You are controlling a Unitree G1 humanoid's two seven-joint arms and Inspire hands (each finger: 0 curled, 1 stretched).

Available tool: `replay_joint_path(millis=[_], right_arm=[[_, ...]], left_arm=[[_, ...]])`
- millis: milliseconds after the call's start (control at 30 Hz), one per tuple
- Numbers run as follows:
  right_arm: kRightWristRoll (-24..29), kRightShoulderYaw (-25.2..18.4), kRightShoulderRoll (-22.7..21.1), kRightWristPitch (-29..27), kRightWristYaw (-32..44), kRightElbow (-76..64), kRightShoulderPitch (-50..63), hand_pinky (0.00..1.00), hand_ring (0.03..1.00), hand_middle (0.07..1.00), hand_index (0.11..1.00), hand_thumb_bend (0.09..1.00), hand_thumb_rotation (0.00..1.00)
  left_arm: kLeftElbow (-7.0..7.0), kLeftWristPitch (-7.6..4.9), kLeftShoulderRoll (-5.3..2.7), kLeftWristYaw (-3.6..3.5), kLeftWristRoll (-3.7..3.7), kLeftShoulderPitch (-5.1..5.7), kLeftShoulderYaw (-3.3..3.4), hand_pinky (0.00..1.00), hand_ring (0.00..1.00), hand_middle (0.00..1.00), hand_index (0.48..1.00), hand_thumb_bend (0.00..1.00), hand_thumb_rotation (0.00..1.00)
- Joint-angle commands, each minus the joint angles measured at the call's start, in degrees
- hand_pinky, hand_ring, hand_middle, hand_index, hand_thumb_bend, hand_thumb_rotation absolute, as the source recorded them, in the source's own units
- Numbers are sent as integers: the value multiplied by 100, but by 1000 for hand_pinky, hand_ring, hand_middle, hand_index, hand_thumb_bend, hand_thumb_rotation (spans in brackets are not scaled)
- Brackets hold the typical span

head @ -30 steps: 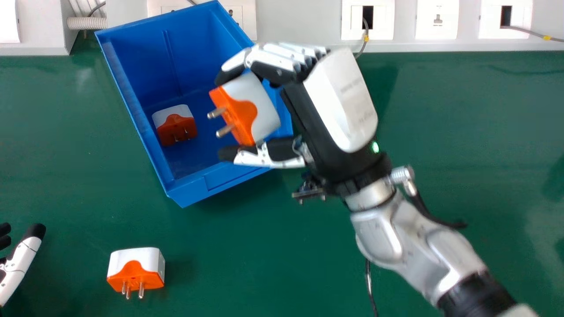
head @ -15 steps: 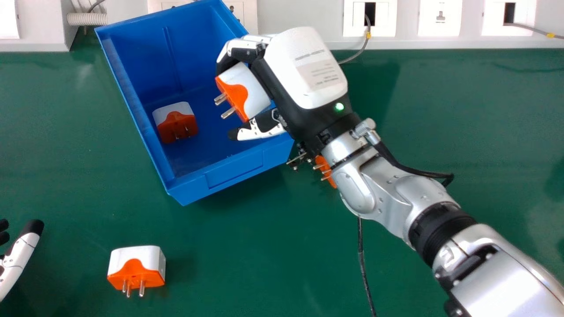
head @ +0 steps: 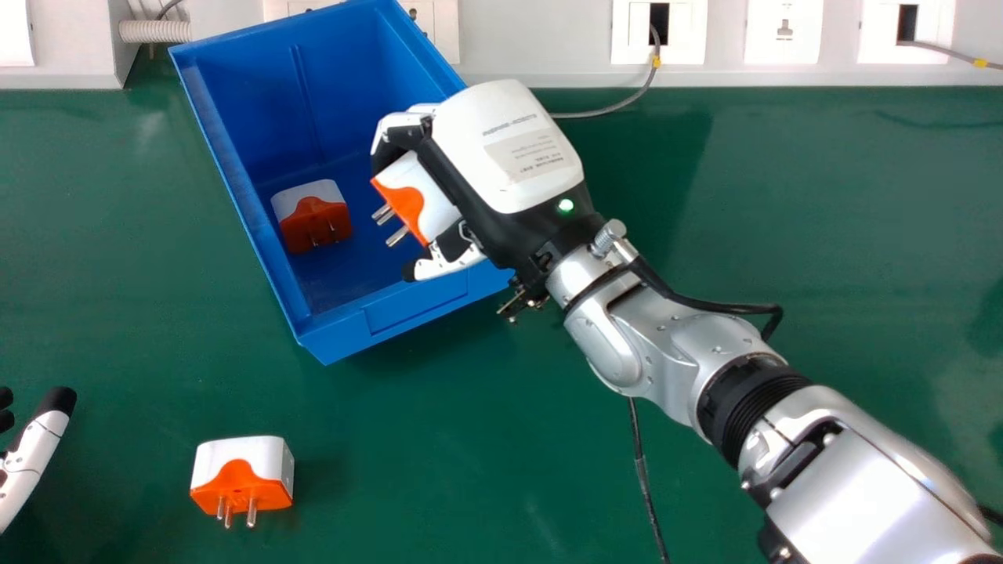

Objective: Pick all objects and put in blue box

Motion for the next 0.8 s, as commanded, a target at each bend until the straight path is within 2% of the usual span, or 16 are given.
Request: replay_joint_path(millis=[0,133,200,300,367,400,433,467,500,533,600,633,767], right_arm=[[84,14,12,-40,-125,-90,-331,325,438,498,519,497,0],[54,51,-1,34,-176,-93,-382,313,437,502,542,493,0],[56,55,-8,9,-258,-85,-392,306,433,500,555,492,0],[58,70,-19,1,-354,-70,-401,312,439,515,529,494,0],[-12,131,1,218,-506,-71,-391,315,449,524,532,492,0],[-76,193,8,383,-571,-83,-390,344,491,572,522,490,0],[-138,256,22,580,-631,-93,-390,449,612,695,605,605,0],[-185,313,37,743,-709,-105,-389,479,644,728,636,647,0],[-203,343,53,848,-772,-117,-383,563,744,829,730,765,32],[-202,349,76,927,-828,-129,-373,582,767,852,751,792,41],[-188,362,104,1029,-894,-143,-367,678,890,950,847,897,88],[-183,368,115,1068,-938,-146,-364,691,905,960,859,908,93],[-181,383,148,1190,-1104,-158,-351,837,990,996,976,980,154]], left_arm=[[247,398,-145,-66,77,205,-75,668,724,717,736,856,337],[256,406,-138,-36,101,190,-91,661,718,715,734,859,340],[262,398,-122,8,147,192,-126,655,715,714,733,858,344],[262,413,-119,28,145,185,-142,654,714,714,732,856,348],[260,419,-127,-1,110,178,-131,657,717,714,733,856,346],[260,417,-129,-9,100,177,-129,659,717,713,734,858,345],[261,419,-130,-21,90,175,-126,652,712,711,732,855,341],[263,427,-128,-16,90,172,-129,650,710,711,732,853,339],[267,434,-126,-10,92,170,-131,650,711,711,731,850,337],[267,434,-128,-1,95,172,-133,651,711,711,731,850,336],[268,431,-131,-5,89,176,-130,656,713,713,732,846,336],[271,430,-125,12,107,181,-142,657,713,713,733,845,335],[270,434,-131,-54,58,176,-111,662,720,717,736,847,331]])
